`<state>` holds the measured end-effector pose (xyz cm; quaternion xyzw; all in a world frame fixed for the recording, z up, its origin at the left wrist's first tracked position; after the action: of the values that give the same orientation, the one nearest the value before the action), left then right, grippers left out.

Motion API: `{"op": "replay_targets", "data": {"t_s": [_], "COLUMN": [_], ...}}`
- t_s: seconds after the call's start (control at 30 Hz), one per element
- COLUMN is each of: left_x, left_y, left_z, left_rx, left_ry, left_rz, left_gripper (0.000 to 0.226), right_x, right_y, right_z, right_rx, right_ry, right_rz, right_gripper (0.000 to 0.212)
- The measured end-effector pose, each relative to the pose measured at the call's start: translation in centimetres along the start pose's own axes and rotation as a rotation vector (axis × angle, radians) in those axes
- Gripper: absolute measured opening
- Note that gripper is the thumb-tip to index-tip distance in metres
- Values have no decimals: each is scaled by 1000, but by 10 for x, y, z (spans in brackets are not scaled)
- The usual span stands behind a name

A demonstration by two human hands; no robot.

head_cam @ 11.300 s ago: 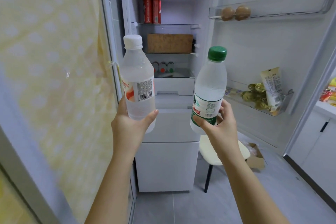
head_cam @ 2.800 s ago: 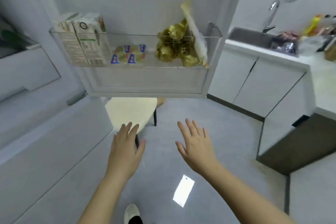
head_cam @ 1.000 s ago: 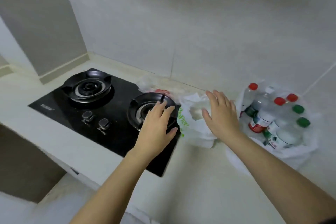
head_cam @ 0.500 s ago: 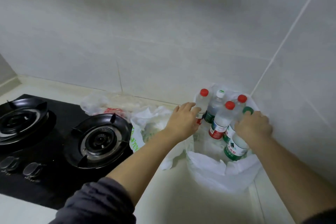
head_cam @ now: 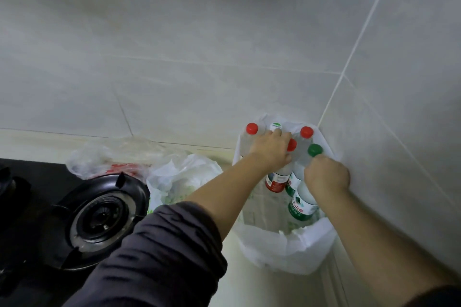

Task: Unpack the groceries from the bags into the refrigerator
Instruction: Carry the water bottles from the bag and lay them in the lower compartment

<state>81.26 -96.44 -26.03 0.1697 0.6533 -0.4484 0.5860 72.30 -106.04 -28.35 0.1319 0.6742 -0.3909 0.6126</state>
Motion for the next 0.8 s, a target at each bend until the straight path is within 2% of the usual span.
{"op": "replay_targets", "data": {"t_s": [0.2, 0.27, 0.33, 0.53, 0.7, 0.8], "left_x": [10, 9, 8, -30, -100, -130], "left_y": [-6, -2, 6, 16, 5, 4], "left_z": [22, 19, 11, -37, -84, -115], "left_rx": [-93, -147, -211, -260, -193, -173], "left_ry": [52, 13, -50, -339, -510, -565], "left_rz": [9, -123, -289, -504, -556, -585], "left_gripper": [45, 38, 32, 23, 27, 25], "right_x": [3, 4, 5, -1, 1, 0], "right_y": [0, 0, 0, 5, 0, -5], "right_z": [3, 4, 4, -1, -9, -12], "right_rx": [-19, -19, -20, -26, 9, 17], "right_ry": [-30, -28, -13, 50, 185, 173], "right_rz": [-42, -43, -45, -14, 50, 153], "right_gripper": [23, 23, 24, 28, 57, 43]}}
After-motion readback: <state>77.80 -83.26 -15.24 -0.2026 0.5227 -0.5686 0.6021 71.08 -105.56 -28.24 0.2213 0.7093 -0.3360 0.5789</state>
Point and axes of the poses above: each hand's wrist, its own z-axis towards the middle knuckle, its own x-axis out of the palm, y = z × x, the point moved 9 cm from there along z, towards the middle knuckle, and after that the axes turned 15 degrees about -z, right-handed, at the moved point
